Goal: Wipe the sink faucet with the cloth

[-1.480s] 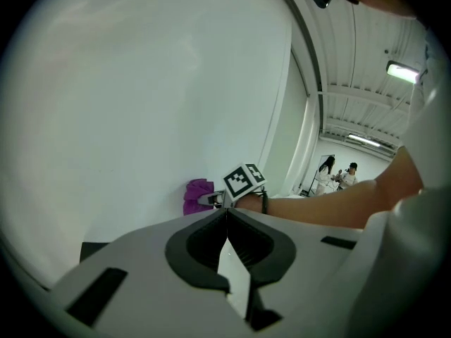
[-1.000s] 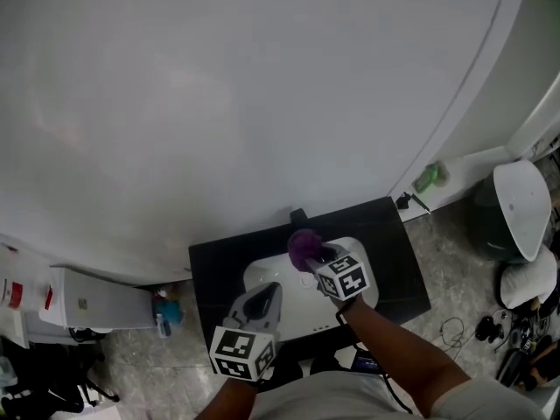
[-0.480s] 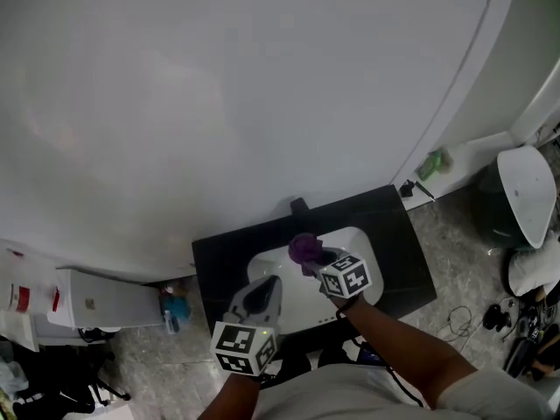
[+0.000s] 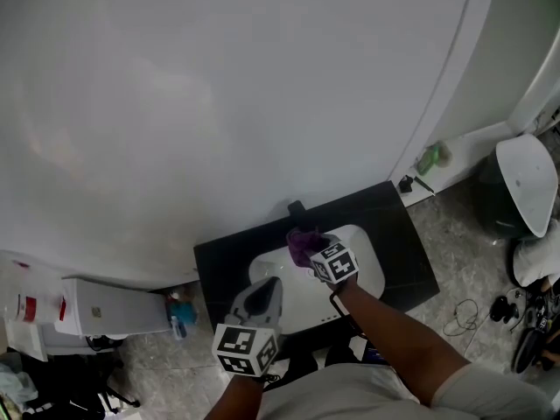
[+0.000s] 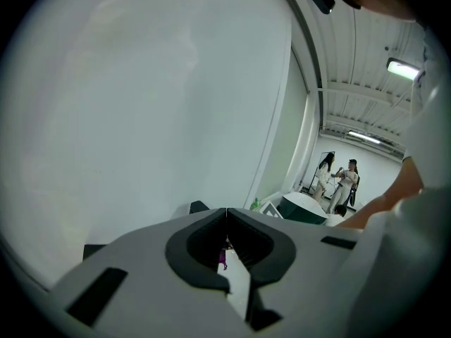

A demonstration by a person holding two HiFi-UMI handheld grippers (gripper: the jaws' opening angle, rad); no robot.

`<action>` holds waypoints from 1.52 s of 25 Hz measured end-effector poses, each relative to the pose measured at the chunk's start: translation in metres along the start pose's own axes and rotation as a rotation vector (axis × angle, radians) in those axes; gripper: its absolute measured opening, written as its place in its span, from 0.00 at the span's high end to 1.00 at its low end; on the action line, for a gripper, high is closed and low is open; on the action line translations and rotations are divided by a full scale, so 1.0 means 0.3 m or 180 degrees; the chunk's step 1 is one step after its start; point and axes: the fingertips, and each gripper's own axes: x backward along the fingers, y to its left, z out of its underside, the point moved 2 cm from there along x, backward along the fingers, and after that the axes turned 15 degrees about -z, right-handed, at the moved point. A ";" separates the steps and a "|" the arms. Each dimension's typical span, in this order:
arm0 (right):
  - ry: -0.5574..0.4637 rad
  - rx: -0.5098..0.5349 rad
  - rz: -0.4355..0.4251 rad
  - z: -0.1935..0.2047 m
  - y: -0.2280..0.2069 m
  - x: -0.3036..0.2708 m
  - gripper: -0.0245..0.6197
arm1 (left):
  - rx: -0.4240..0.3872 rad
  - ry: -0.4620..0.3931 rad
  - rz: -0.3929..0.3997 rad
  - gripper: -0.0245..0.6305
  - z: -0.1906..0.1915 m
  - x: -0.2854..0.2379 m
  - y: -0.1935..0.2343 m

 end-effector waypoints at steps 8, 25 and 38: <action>0.0169 -0.0088 -0.0095 0.114 0.116 0.092 0.84 | 0.0019 -0.0050 -0.0006 0.95 -0.010 0.027 0.025; 0.0012 0.0077 -0.0083 0.009 0.154 0.140 0.84 | -0.0020 -0.0136 -0.0011 0.95 -0.031 0.038 0.037; 0.0190 0.0159 0.0139 -0.169 0.040 0.072 0.84 | -0.0003 -0.0108 -0.0051 0.95 -0.041 0.049 0.060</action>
